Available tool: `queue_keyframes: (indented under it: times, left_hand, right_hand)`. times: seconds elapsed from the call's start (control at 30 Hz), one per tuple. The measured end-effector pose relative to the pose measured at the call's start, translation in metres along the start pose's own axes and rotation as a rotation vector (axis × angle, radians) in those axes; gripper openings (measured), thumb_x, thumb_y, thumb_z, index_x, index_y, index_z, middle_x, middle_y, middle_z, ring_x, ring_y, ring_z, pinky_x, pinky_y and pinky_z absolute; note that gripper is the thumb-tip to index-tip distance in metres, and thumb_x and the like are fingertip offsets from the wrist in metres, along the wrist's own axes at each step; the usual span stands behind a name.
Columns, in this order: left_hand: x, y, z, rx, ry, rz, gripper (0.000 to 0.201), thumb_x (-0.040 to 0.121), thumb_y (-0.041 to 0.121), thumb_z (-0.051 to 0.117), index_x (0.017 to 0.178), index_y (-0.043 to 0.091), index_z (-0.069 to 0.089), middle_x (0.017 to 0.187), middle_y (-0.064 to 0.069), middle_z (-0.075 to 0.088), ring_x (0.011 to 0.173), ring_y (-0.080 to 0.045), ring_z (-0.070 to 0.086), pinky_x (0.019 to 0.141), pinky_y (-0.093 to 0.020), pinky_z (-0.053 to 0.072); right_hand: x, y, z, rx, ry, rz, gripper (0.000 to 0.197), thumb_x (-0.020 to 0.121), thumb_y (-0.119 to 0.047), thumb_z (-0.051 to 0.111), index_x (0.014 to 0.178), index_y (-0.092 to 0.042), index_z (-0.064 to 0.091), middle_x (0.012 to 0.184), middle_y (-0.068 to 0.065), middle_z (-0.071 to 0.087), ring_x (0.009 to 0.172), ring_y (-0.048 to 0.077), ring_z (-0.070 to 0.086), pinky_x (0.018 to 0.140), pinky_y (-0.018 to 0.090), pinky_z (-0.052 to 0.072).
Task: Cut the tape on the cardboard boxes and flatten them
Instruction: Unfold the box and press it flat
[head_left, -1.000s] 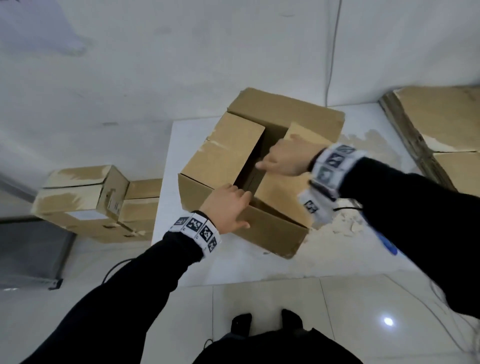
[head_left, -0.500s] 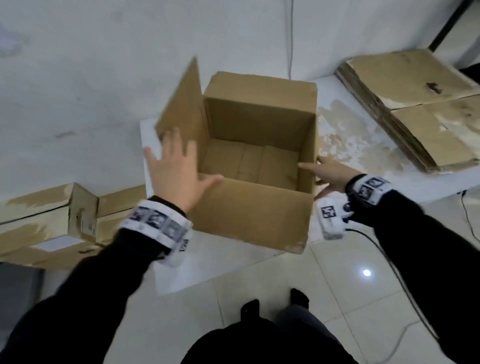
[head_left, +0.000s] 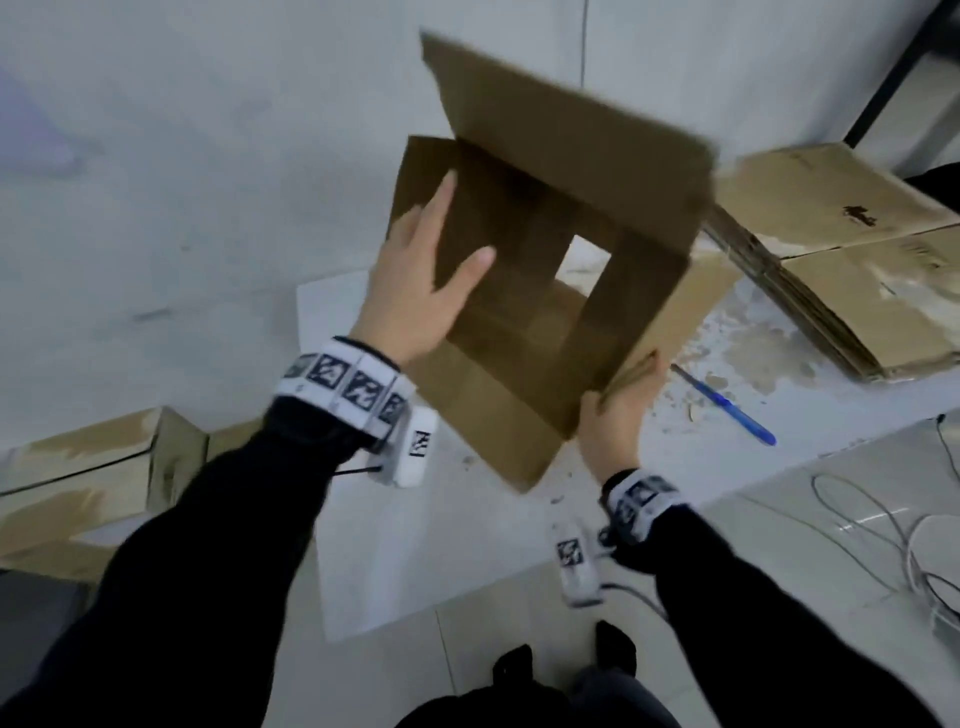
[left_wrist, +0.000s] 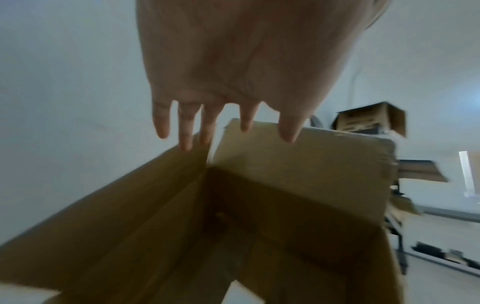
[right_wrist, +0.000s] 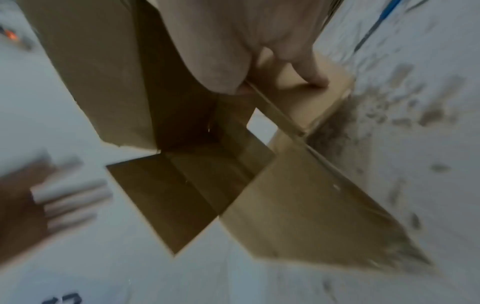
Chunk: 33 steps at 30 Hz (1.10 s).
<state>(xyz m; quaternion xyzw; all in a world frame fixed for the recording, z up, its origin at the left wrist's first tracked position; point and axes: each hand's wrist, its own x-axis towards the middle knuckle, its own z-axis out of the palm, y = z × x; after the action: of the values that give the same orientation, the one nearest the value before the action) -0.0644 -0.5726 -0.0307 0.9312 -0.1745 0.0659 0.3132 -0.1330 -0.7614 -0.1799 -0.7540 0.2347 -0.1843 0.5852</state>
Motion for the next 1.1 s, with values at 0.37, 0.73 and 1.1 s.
queue_keyframes:
  times: [0.37, 0.73, 1.1]
  left_hand:
    - [0.073, 0.06, 0.046, 0.23, -0.451, -0.084, 0.101, 0.075, 0.078, 0.047, 0.152, 0.036, -0.004, 0.161, -0.005, -0.01, 0.145, -0.038, -0.012, 0.115, -0.061, 0.005]
    - [0.062, 0.034, 0.049, 0.429, -0.589, -0.168, 0.127, 0.058, 0.086, 0.043, 0.153, 0.016, -0.005, 0.161, 0.001, -0.007, 0.147, -0.031, -0.005, 0.117, -0.055, 0.015]
    - [0.036, 0.108, 0.017, 0.569, -0.38, -0.292, 0.073, 0.067, 0.075, 0.058, 0.114, 0.02, 0.059, 0.102, 0.002, 0.066, 0.092, -0.021, 0.063, 0.077, -0.036, 0.053]
  right_hand:
    - [-0.066, 0.061, 0.013, -0.246, -0.203, -0.388, 0.063, 0.086, -0.008, 0.057, 0.14, -0.006, 0.023, 0.153, 0.019, 0.005, 0.145, 0.017, -0.001, 0.119, 0.027, 0.006]
    - [0.087, -0.006, -0.078, 0.142, -0.694, 0.148, 0.099, 0.076, -0.081, 0.001, 0.15, -0.021, 0.025, 0.154, -0.001, 0.028, 0.142, 0.015, 0.027, 0.116, 0.036, 0.019]
    - [0.166, -0.117, -0.042, -0.269, -1.124, -0.398, 0.059, 0.089, -0.043, 0.057, 0.138, -0.022, 0.034, 0.123, -0.009, 0.043, 0.096, 0.0, 0.048, 0.07, 0.003, 0.038]
